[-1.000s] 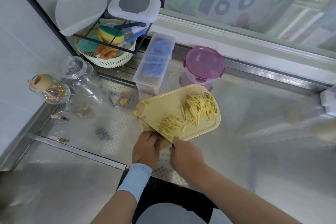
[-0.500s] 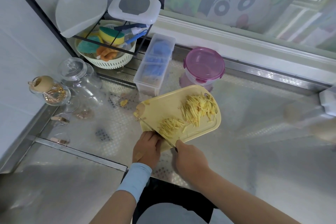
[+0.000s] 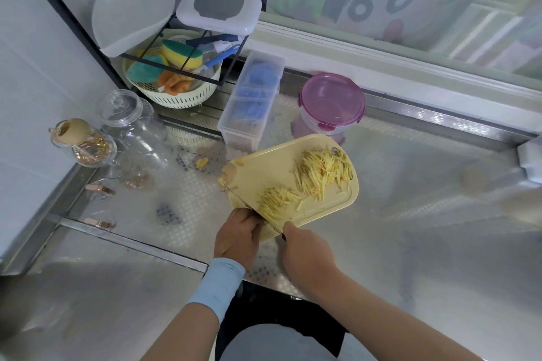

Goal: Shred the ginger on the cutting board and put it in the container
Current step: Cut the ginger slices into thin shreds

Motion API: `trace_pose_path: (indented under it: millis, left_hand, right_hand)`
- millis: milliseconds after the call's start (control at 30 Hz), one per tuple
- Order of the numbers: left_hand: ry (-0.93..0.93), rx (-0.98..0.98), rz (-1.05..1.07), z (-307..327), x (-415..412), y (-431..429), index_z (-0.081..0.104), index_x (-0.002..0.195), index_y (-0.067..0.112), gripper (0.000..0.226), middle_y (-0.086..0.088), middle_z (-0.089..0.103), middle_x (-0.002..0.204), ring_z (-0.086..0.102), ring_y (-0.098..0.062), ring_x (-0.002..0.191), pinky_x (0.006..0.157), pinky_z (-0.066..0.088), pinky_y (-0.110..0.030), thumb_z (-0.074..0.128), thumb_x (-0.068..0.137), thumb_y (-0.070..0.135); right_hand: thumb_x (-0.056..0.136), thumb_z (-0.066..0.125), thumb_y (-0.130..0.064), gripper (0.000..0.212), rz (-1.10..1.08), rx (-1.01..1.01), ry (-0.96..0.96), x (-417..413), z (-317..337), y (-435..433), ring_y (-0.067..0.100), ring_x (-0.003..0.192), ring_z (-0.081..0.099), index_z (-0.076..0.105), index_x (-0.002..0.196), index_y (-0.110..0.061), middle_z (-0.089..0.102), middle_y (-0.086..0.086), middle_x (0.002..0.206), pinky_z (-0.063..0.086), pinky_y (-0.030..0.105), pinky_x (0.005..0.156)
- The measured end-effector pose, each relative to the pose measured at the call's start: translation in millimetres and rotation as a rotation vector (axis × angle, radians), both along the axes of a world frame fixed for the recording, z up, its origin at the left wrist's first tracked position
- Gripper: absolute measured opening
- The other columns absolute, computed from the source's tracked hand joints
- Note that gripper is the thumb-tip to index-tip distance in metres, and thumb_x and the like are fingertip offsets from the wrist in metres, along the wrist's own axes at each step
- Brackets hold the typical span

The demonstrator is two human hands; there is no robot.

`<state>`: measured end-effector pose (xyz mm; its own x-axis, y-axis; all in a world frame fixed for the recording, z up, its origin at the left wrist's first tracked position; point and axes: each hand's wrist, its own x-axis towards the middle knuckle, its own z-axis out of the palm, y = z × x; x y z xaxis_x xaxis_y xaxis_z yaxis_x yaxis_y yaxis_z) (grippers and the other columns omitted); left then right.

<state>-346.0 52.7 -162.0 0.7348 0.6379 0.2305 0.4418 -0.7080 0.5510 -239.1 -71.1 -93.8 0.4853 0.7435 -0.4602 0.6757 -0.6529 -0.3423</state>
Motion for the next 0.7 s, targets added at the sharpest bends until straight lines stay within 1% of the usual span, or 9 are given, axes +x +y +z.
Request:
trace_pose_path:
  millis: [33, 133, 233, 367, 467, 567, 700]
  left_hand:
    - [-0.001, 0.001, -0.008, 0, 0, 0, 0.073, 0.08, 0.016, 0.026, 0.001, 0.066, 0.089, 0.051, -0.016, 0.09, 0.058, 0.048, -0.026, 0.05, 0.084, 0.026]
    - [-0.004, -0.011, -0.014, 1, -1, 0, 0.073, 0.083, 0.018, 0.026, 0.002, 0.065, 0.093, 0.051, -0.016, 0.091, 0.057, 0.046, -0.026, 0.049, 0.086, 0.026]
    - [0.0, -0.003, -0.006, 0, 0, 0, 0.073, 0.081, 0.018, 0.025, 0.002, 0.066, 0.089, 0.051, -0.015, 0.09, 0.055, 0.048, -0.027, 0.05, 0.086, 0.027]
    - [0.021, 0.002, -0.002, -2, 0, 0, 0.072, 0.08, 0.017, 0.025, 0.001, 0.065, 0.087, 0.05, -0.016, 0.089, 0.052, 0.05, -0.032, 0.049, 0.086, 0.026]
    - [0.023, 0.016, 0.001, 0, 1, -1, 0.072, 0.079, 0.015, 0.026, 0.0, 0.065, 0.087, 0.049, -0.017, 0.089, 0.048, 0.048, -0.03, 0.048, 0.085, 0.025]
    - [0.019, 0.023, 0.01, 0, 1, -2, 0.071, 0.077, 0.015, 0.026, 0.0, 0.065, 0.084, 0.049, -0.016, 0.088, 0.049, 0.047, -0.029, 0.048, 0.084, 0.024]
    - [0.011, 0.008, 0.021, -3, 0, -2, 0.071, 0.078, 0.015, 0.025, 0.001, 0.064, 0.084, 0.049, -0.016, 0.087, 0.05, 0.044, -0.028, 0.049, 0.084, 0.024]
  right_hand:
    - [0.097, 0.041, -0.02, 0.004, 0.0, -0.003, -0.003, 0, -1, 1, 0.024, 0.065, 0.051, 0.039, 0.093, -0.019, 0.054, 0.003, 0.077, 0.03, 0.032, 0.051]
    - [0.094, 0.043, -0.016, 0.006, 0.001, -0.016, 0.006, 1, -2, 10, 0.029, 0.07, 0.054, 0.038, 0.092, -0.02, 0.054, 0.003, 0.079, 0.038, 0.034, 0.057]
    - [0.091, 0.047, -0.011, 0.013, 0.026, -0.03, 0.005, 3, -1, 21, 0.031, 0.069, 0.054, 0.037, 0.091, -0.019, 0.05, 0.003, 0.076, 0.041, 0.035, 0.058]
    - [0.092, 0.046, -0.013, 0.014, 0.028, -0.018, 0.002, 3, -2, 22, 0.031, 0.069, 0.052, 0.034, 0.09, -0.021, 0.047, 0.002, 0.073, 0.039, 0.034, 0.056]
    - [0.094, 0.045, -0.017, 0.015, 0.011, 0.002, 0.006, 0, -3, 13, 0.031, 0.072, 0.053, 0.032, 0.091, -0.024, 0.048, 0.0, 0.077, 0.037, 0.034, 0.057]
    - [0.096, 0.044, -0.02, 0.012, 0.002, 0.009, 0.004, -3, -2, 3, 0.029, 0.071, 0.051, 0.033, 0.092, -0.023, 0.047, 0.0, 0.076, 0.037, 0.035, 0.058]
    - [0.096, 0.044, -0.016, 0.01, 0.0, -0.012, 0.003, -2, -3, 11, 0.031, 0.073, 0.053, 0.035, 0.092, -0.02, 0.051, 0.003, 0.079, 0.039, 0.035, 0.061]
